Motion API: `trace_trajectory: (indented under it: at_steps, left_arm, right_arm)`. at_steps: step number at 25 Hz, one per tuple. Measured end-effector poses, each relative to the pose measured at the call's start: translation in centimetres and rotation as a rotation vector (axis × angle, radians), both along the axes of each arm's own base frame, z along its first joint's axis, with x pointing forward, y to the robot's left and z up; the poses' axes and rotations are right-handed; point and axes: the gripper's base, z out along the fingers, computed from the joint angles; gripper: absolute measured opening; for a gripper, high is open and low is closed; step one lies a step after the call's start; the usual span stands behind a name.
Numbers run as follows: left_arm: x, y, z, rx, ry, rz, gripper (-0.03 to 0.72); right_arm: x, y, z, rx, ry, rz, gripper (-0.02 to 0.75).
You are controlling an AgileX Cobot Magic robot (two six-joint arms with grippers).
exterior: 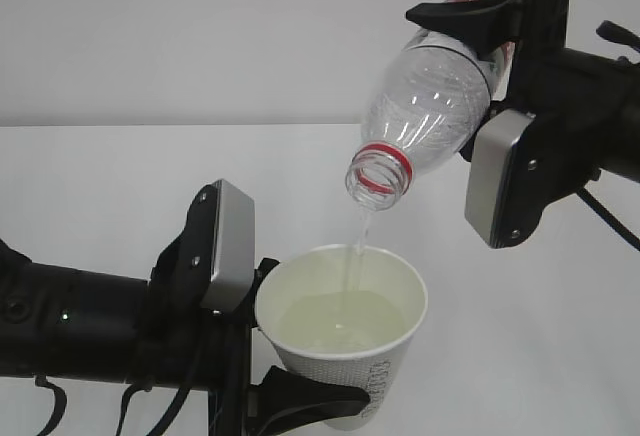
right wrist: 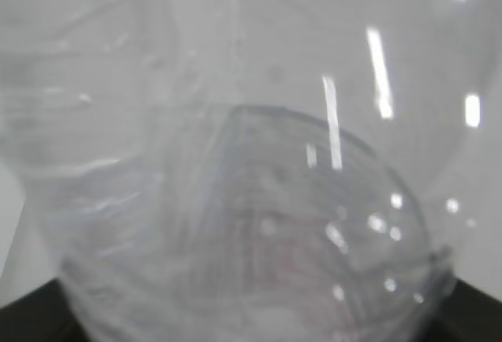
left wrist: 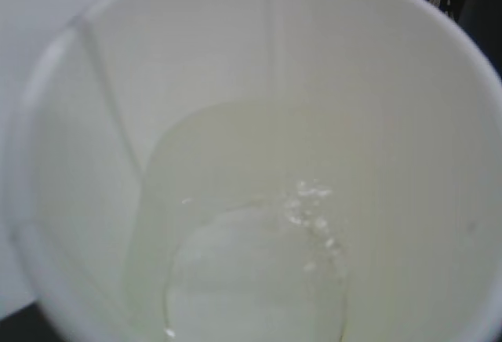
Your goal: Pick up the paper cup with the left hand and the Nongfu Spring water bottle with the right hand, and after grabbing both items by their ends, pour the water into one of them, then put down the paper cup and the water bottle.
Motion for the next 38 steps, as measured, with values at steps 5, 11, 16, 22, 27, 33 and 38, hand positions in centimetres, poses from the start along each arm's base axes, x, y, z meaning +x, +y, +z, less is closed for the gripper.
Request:
trace_trajectory:
  at_steps: [5, 11, 16, 22, 27, 33, 38]
  left_arm:
    - [0.00, 0.00, 0.00, 0.000, 0.000, 0.000, 0.498]
    - [0.01, 0.00, 0.01, -0.001, 0.001, 0.002, 0.498]
    - [0.14, -0.01, 0.07, -0.009, 0.007, 0.019, 0.498]
    - [0.18, -0.01, 0.09, -0.011, 0.006, 0.024, 0.498]
    - [0.20, -0.01, 0.09, -0.012, 0.007, 0.026, 0.498]
    - [0.24, -0.01, 0.11, -0.015, 0.008, 0.032, 0.498]
    - [0.24, -0.01, 0.11, -0.015, 0.008, 0.032, 0.498]
  right_arm:
    - [0.01, -0.01, 0.00, 0.001, 0.000, -0.001, 0.520]
    - [0.01, -0.01, 0.00, 0.001, 0.000, -0.001, 0.520]
    - [0.01, -0.01, 0.00, 0.019, 0.017, -0.002, 0.520]
    - [0.01, -0.01, 0.00, 0.053, 0.049, -0.004, 0.520]
    - [0.01, -0.01, 0.00, 0.083, 0.076, -0.005, 0.520]
    - [0.01, -0.01, 0.00, 0.118, 0.109, -0.007, 0.520]
    - [0.01, -0.01, 0.00, 0.165, 0.152, -0.009, 0.520]
